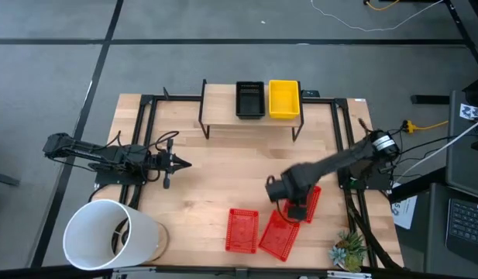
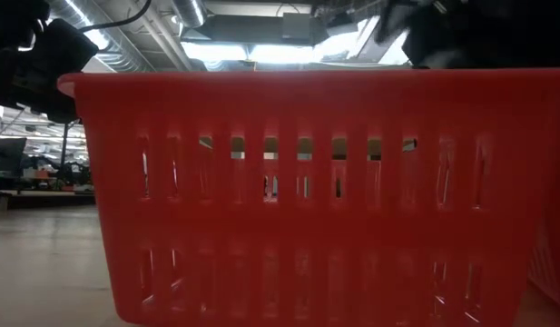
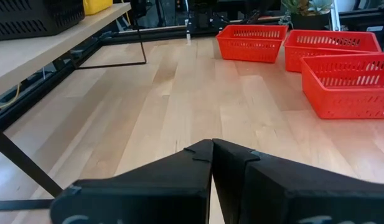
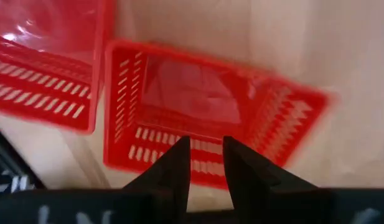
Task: Stack baskets on shelf by color
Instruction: Adjust the red baskets
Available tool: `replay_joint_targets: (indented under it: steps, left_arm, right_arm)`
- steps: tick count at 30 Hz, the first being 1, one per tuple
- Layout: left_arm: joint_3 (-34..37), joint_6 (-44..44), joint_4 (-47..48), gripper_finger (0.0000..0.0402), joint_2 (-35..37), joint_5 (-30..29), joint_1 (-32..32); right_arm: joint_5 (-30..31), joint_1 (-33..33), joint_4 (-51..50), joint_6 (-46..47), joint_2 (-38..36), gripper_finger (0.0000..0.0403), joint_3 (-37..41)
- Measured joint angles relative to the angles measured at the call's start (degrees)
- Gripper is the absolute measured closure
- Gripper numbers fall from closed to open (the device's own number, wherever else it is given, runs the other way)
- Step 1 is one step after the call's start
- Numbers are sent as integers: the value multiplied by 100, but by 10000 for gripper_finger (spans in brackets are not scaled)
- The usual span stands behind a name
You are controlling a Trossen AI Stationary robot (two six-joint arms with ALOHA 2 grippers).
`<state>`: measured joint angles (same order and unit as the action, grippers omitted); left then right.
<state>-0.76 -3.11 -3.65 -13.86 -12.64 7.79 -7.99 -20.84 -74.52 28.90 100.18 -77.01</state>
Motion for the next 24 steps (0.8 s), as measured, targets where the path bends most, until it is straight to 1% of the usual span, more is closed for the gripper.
replay_joint_targets:
  steps: [3,6,7,9,12,14,16,19,21,22,24]
  left_arm:
    - [-3,4,3,401,-1,7,0]
    - [-3,112,3,401,-1,11,0]
    - [-3,134,3,401,-1,9,0]
    - [-3,137,3,401,-1,9,0]
    - [-3,143,0,401,-1,9,0]
    - [-3,144,-29,401,-1,9,0]
    - [-3,144,-73,401,-1,9,-1]
    - [-3,142,-126,401,-1,-19,0]
    - [-3,142,-166,401,-1,-33,0]
    - [-3,144,-171,401,-1,-33,0]
    - [-1,151,-169,401,-1,-33,0]
  right_arm:
    - [-90,-291,854,460,0,309,744]
    - [-79,-437,1618,633,0,309,1331]
    - [-5,-441,1899,637,2,309,1512]
    - [329,-377,2321,501,17,309,1770]
    - [1114,-90,2887,118,15,309,1968]
    - [1589,182,3510,-262,15,309,2009]
    - [1772,481,4448,-760,15,309,2009]
    - [2215,915,6344,-1594,15,309,2007]
    - [2464,1148,7508,-1960,13,309,2000]
    - [2471,1235,7887,-2077,12,309,1993]
    - [2323,1329,7990,-2181,-32,309,1916]
